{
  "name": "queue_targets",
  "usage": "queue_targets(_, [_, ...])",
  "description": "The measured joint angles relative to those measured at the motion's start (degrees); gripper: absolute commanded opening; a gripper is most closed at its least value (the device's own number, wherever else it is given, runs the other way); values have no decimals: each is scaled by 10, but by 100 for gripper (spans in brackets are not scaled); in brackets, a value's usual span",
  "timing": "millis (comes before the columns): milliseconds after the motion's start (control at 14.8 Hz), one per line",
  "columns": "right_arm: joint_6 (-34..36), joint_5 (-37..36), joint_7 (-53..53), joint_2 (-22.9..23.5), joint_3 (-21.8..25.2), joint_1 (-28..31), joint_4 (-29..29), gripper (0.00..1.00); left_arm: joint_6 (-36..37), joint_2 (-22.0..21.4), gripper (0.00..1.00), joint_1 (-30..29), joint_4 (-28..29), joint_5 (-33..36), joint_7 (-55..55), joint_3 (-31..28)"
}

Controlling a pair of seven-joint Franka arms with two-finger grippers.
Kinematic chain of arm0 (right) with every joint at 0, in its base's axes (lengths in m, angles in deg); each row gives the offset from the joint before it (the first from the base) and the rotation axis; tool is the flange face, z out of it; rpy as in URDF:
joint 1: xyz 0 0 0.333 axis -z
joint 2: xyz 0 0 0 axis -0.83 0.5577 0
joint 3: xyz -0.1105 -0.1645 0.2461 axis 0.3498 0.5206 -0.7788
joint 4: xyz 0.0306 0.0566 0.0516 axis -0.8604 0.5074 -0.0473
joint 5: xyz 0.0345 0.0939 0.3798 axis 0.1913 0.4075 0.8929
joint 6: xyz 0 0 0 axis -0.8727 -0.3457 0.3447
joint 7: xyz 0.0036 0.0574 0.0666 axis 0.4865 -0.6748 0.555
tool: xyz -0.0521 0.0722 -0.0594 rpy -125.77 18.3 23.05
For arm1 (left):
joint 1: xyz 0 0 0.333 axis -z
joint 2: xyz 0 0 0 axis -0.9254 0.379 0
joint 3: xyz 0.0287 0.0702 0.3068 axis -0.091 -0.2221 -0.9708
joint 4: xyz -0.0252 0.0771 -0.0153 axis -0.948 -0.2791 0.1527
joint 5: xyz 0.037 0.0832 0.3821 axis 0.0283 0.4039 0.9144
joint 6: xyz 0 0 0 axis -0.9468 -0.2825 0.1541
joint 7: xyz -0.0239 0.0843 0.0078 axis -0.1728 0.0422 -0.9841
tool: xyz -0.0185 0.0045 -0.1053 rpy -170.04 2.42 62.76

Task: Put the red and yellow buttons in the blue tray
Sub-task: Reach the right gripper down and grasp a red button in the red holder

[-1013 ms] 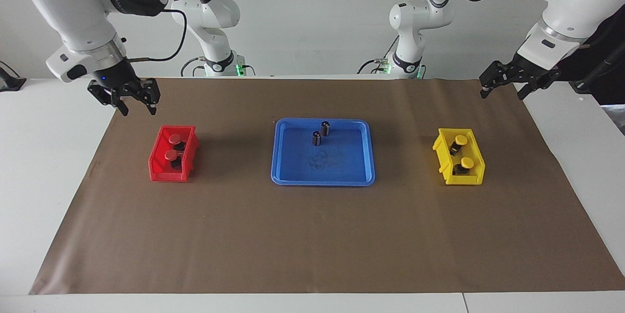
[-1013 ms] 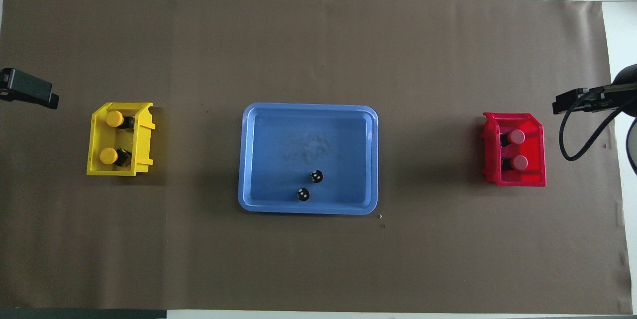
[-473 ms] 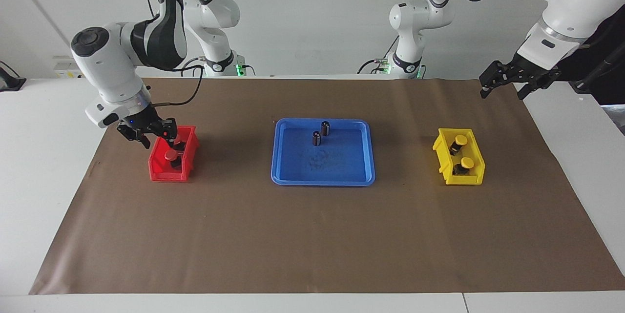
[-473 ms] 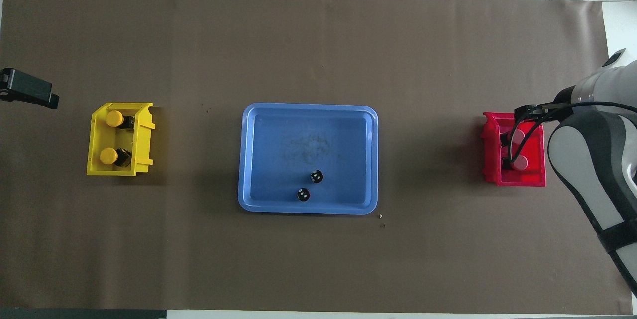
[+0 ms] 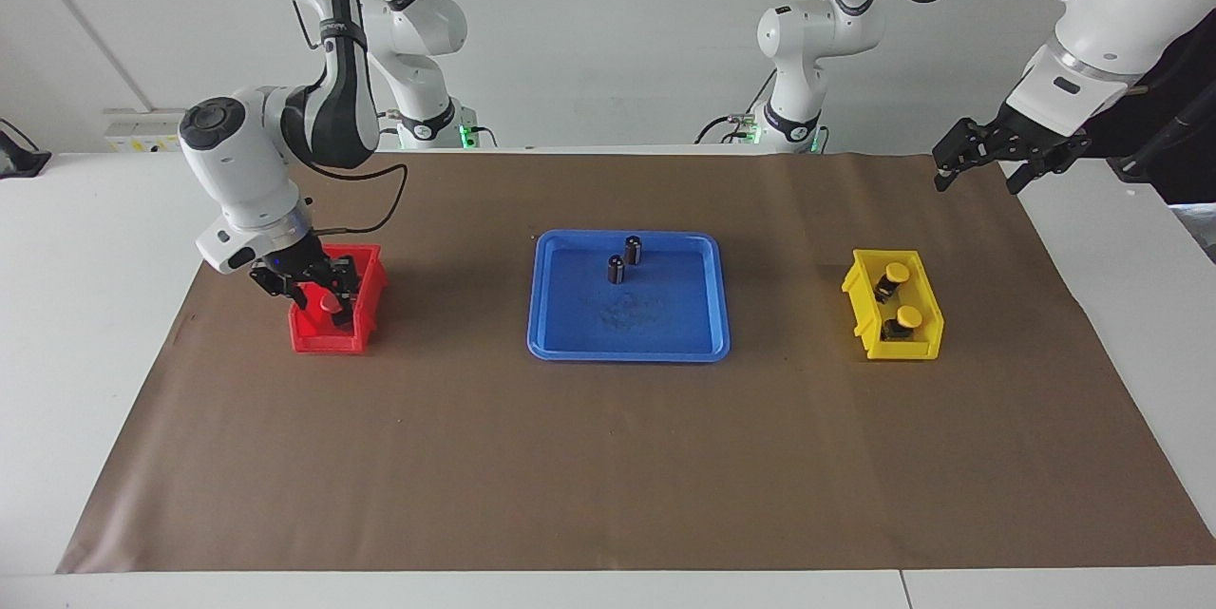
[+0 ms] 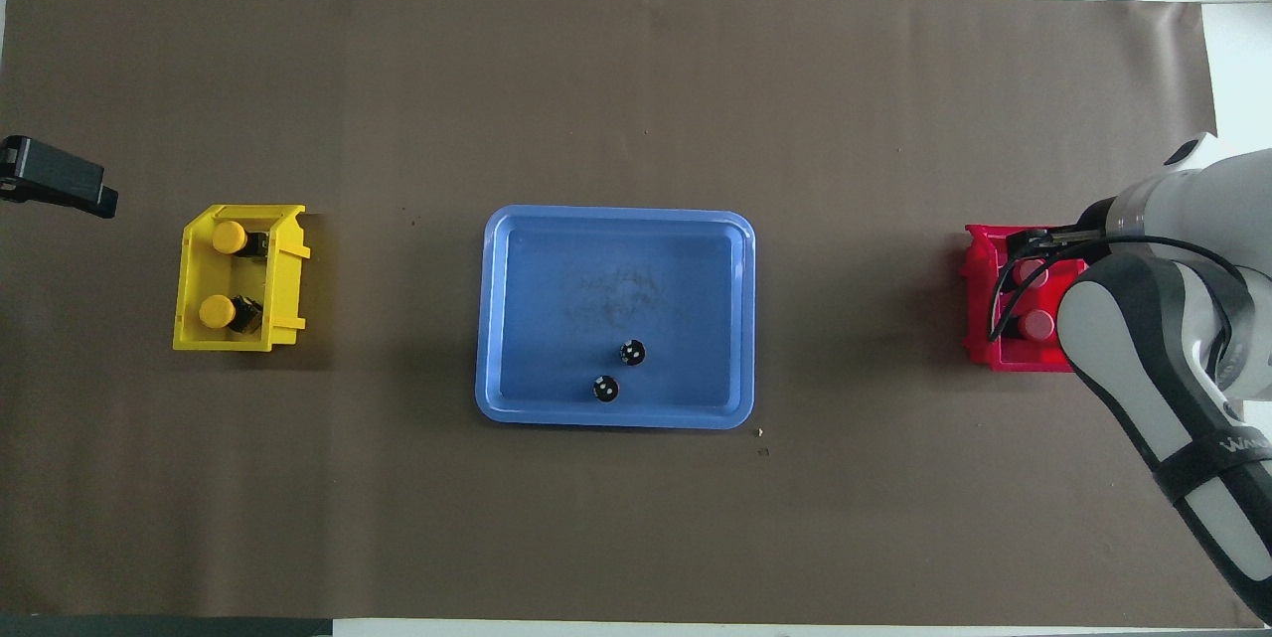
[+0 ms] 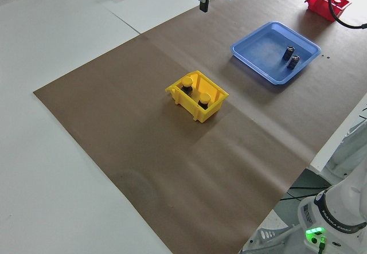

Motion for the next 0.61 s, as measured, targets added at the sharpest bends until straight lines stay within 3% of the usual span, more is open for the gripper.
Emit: queue_targets(608, [-25, 0, 7, 3, 0, 5, 19, 58, 0, 0, 100, 0, 0, 0, 0, 0])
